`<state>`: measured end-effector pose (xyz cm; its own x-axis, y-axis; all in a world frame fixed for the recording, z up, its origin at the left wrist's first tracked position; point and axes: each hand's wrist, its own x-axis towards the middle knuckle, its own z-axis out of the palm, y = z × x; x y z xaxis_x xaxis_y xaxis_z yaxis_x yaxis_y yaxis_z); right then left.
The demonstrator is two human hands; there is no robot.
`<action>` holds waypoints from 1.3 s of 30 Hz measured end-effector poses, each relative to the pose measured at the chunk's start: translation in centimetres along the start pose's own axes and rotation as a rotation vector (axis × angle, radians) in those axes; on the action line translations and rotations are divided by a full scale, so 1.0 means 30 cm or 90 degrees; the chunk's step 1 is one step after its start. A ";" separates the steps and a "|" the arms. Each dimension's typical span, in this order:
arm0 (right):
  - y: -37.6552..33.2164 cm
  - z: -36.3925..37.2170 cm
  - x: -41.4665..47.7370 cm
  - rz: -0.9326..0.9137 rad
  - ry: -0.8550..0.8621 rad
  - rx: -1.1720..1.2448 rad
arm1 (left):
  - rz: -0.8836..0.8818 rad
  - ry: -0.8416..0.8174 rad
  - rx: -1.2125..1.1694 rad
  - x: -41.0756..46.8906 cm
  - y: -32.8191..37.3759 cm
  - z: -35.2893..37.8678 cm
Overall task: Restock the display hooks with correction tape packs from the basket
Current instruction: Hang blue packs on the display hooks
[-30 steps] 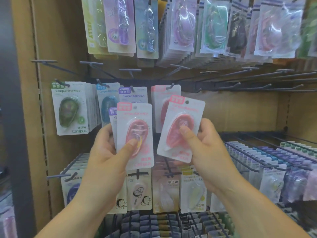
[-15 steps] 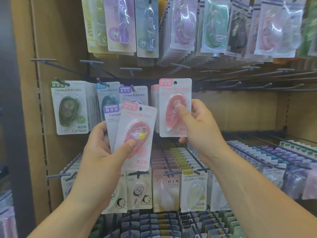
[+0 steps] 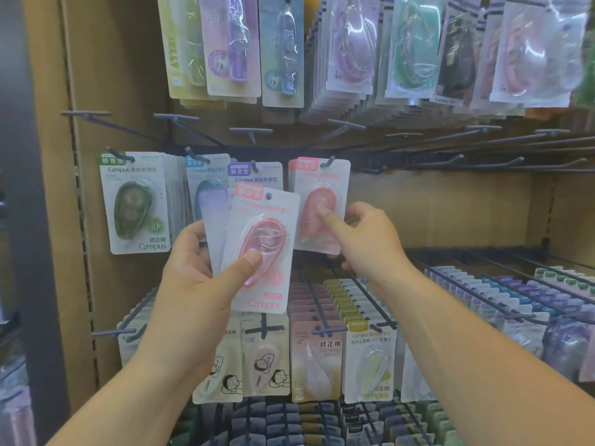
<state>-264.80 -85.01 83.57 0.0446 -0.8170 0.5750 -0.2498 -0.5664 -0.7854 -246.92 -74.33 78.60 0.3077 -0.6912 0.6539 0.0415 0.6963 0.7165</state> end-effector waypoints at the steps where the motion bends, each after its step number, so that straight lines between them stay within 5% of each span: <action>1: 0.010 0.001 0.001 0.003 0.015 -0.026 | -0.002 -0.003 -0.002 0.005 -0.002 0.005; 7: 0.014 -0.026 -0.130 -0.167 0.199 -0.032 | 0.009 0.001 0.008 0.020 0.007 0.045; 11: -0.049 -0.024 -0.217 -0.133 -0.118 0.173 | 0.040 -0.010 -0.027 0.032 0.013 0.089; 13: -0.055 -0.015 -0.230 -0.109 -0.178 0.208 | 0.041 -0.014 -0.048 0.030 0.015 0.117; 20: -0.060 -0.038 -0.220 -0.048 -0.168 0.327 | -0.028 -0.091 -0.064 0.017 -0.011 0.110; 27: -0.049 -0.088 -0.173 -0.040 -0.121 0.288 | -0.004 -0.024 0.025 0.054 0.006 0.045; 39: -0.011 -0.078 -0.113 -0.029 -0.088 0.237 | -0.031 -0.058 0.158 0.120 0.018 0.008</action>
<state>-267.12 -81.81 82.40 0.1843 -0.7830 0.5940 0.1211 -0.5817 -0.8043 -246.02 -76.51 81.40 0.2240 -0.7449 0.6285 -0.1830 0.6012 0.7778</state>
